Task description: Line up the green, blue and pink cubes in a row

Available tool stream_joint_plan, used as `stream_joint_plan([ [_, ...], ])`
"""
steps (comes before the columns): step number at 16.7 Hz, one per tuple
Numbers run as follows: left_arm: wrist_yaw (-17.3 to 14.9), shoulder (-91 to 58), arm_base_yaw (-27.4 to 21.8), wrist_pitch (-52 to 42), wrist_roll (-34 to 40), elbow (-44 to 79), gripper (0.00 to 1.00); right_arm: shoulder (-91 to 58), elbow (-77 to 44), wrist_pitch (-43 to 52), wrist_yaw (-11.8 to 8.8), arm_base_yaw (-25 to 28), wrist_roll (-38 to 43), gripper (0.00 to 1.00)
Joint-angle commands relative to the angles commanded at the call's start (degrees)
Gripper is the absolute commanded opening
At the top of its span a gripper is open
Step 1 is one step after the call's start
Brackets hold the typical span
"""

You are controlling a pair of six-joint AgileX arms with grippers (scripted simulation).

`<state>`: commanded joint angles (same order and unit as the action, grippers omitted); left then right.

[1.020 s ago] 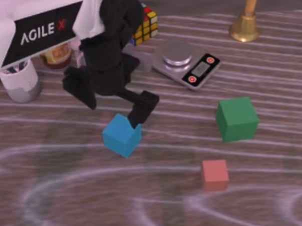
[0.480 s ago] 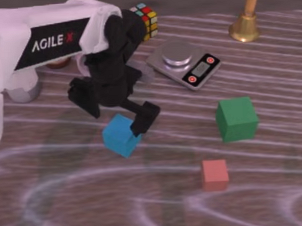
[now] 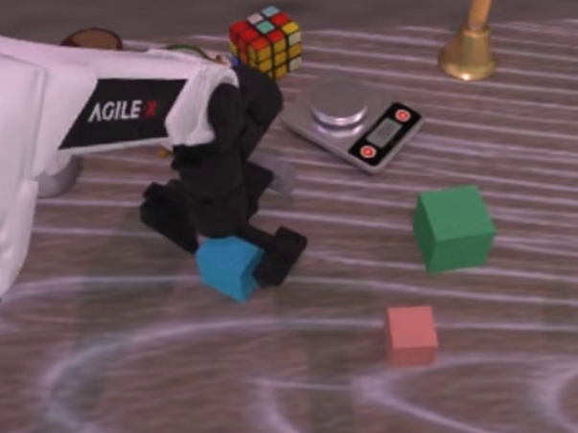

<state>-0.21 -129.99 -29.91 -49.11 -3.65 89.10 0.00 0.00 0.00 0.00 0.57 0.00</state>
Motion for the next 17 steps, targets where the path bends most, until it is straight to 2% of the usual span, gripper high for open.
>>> stream_joint_plan([
  [1, 0.0, 0.0, 0.0, 0.0, 0.0, 0.0, 1.00, 0.0, 0.0, 0.0, 0.0, 0.0, 0.0, 1.00],
  [14, 0.0, 0.0, 0.0, 0.0, 0.0, 0.0, 0.02, 0.0, 0.0, 0.0, 0.0, 0.0, 0.0, 1.00],
  [17, 0.0, 0.0, 0.0, 0.0, 0.0, 0.0, 0.00, 0.0, 0.0, 0.0, 0.0, 0.0, 0.0, 1.00],
])
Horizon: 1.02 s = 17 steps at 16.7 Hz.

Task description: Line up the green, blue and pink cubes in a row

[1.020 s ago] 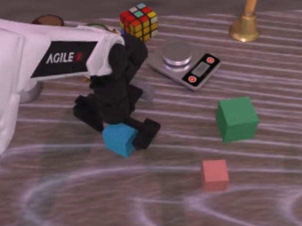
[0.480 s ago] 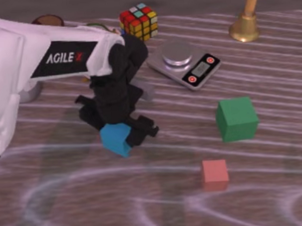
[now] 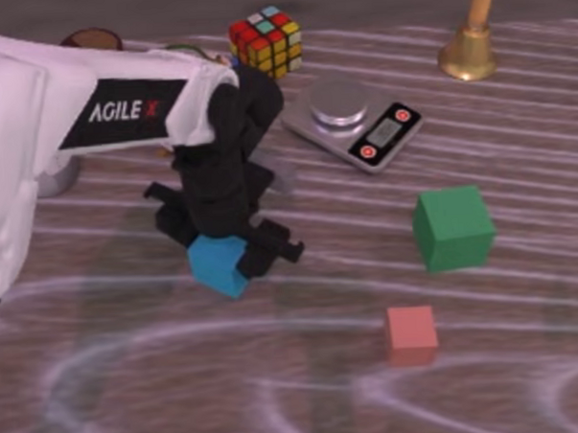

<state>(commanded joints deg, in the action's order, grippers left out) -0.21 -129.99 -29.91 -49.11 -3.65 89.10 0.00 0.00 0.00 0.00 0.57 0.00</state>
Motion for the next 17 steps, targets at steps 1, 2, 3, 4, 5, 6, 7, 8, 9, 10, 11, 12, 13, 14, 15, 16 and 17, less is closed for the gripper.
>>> stream_joint_plan([
  [1, 0.0, 0.0, 0.0, 0.0, 0.0, 0.0, 0.00, 0.0, 0.0, 0.0, 0.0, 0.0, 0.0, 1.00],
  [2, 0.0, 0.0, 0.0, 0.0, 0.0, 0.0, 0.00, 0.0, 0.0, 0.0, 0.0, 0.0, 0.0, 1.00],
  [3, 0.0, 0.0, 0.0, 0.0, 0.0, 0.0, 0.00, 0.0, 0.0, 0.0, 0.0, 0.0, 0.0, 1.00],
  [4, 0.0, 0.0, 0.0, 0.0, 0.0, 0.0, 0.00, 0.0, 0.0, 0.0, 0.0, 0.0, 0.0, 1.00],
  [5, 0.0, 0.0, 0.0, 0.0, 0.0, 0.0, 0.00, 0.0, 0.0, 0.0, 0.0, 0.0, 0.0, 1.00],
  [6, -0.1, 1.1, 0.1, -0.4, 0.0, 0.3, 0.00, 0.0, 0.0, 0.0, 0.0, 0.0, 0.0, 1.00],
  [7, -0.1, 1.2, 0.1, -0.6, 0.0, 0.5, 0.00, 0.0, 0.0, 0.0, 0.0, 0.0, 0.0, 1.00],
  [8, -0.1, 1.4, 0.1, -1.4, 0.0, 1.1, 0.00, 0.0, 0.0, 0.0, 0.0, 0.0, 0.0, 1.00],
  [9, -0.1, 1.9, 0.2, -2.8, 0.0, 2.1, 0.00, 0.0, 0.0, 0.0, 0.0, 0.0, 0.0, 1.00],
  [10, 0.0, 2.6, 0.4, -4.7, 0.1, 3.2, 0.00, 0.0, 0.0, 0.0, 0.0, 0.0, 0.0, 1.00],
  [11, 0.0, 3.4, 0.6, -7.0, 0.1, 4.5, 0.00, 0.0, 0.0, 0.0, 0.0, 0.0, 0.0, 1.00],
  [12, 0.0, 4.2, 0.8, -9.4, 0.1, 5.7, 0.00, 0.0, 0.0, 0.0, 0.0, 0.0, 0.0, 1.00],
  [13, 0.0, 4.9, 0.9, -11.4, 0.1, 6.9, 0.00, 0.0, 0.0, 0.0, 0.0, 0.0, 0.0, 1.00],
  [14, 0.0, 5.6, 1.0, -12.8, 0.1, 7.8, 0.00, 0.0, 0.0, 0.0, 0.0, 0.0, 0.0, 1.00],
  [15, 0.0, 6.2, 1.1, -13.6, 0.1, 8.4, 0.00, 0.0, 0.0, 0.0, 0.0, 0.0, 0.0, 1.00],
  [16, 0.0, 6.3, 1.2, -13.8, 0.1, 8.5, 0.00, 0.0, 0.0, 0.0, 0.0, 0.0, 0.0, 1.00],
  [17, 0.0, 6.3, 1.2, -13.8, 0.1, 8.5, 0.00, 0.0, 0.0, 0.0, 0.0, 0.0, 0.0, 1.00],
])
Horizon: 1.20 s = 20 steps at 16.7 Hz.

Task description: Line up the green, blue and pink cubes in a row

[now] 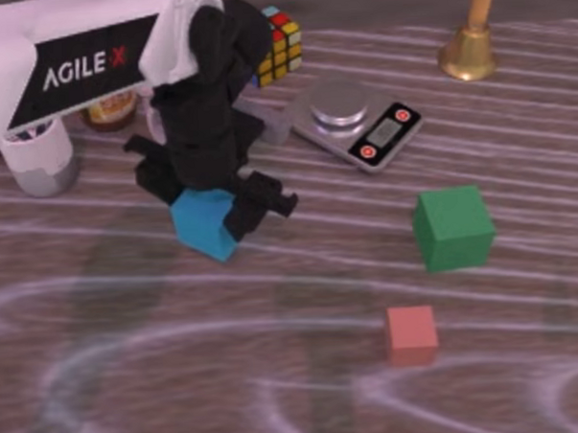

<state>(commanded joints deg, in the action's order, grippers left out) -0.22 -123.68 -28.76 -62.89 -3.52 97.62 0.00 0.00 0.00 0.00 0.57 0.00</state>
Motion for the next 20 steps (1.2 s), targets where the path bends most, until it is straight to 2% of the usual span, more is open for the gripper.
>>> stream_joint_plan([
  [4, 0.1, -0.3, -0.7, 0.0, 0.7, 0.0, 0.00, 0.0, 0.0, 0.0, 0.0, 0.0, 0.0, 1.00],
  [7, 0.2, -0.6, -3.3, -0.7, 6.4, 0.8, 0.00, 0.0, 0.0, 0.0, 0.0, 0.0, 0.0, 1.00],
  [10, 0.5, -0.6, -7.2, -1.8, 16.7, 1.4, 0.00, 0.0, 0.0, 0.0, 0.0, 0.0, 0.0, 1.00],
  [16, 1.0, 0.2, -16.5, -4.1, 42.9, 1.8, 0.00, 0.0, 0.0, 0.0, 0.0, 0.0, 0.0, 1.00],
  [20, 1.3, 1.6, -20.3, -4.4, 51.9, 1.7, 0.00, 0.0, 0.0, 0.0, 0.0, 0.0, 0.0, 1.00],
])
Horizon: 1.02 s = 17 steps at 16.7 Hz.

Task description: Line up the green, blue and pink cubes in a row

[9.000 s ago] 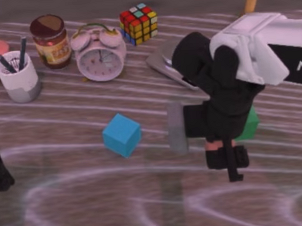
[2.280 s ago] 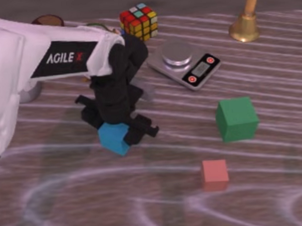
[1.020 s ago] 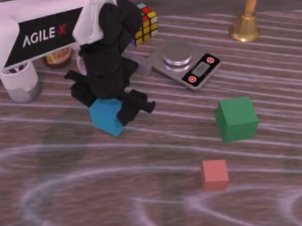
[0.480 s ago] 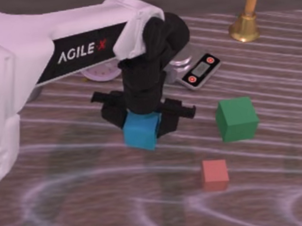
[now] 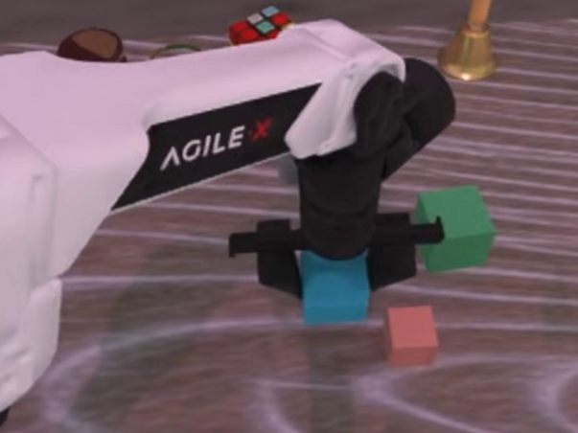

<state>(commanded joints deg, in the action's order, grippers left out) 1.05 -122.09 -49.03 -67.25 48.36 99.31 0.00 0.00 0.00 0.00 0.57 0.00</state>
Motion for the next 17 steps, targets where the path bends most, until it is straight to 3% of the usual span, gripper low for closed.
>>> stream_joint_plan([
  [7, 0.0, -0.3, -0.1, 1.1, 0.7, -0.8, 0.00, 0.0, 0.0, 0.0, 0.0, 0.0, 0.0, 1.00],
  [13, 0.0, -3.2, -0.2, 12.0, 0.6, -8.5, 0.00, 0.0, 0.0, 0.0, 0.0, 0.0, 0.0, 1.00],
  [17, 0.0, -3.8, -0.2, 14.1, 0.6, -10.0, 0.00, 0.0, 0.0, 0.0, 0.0, 0.0, 0.0, 1.00],
])
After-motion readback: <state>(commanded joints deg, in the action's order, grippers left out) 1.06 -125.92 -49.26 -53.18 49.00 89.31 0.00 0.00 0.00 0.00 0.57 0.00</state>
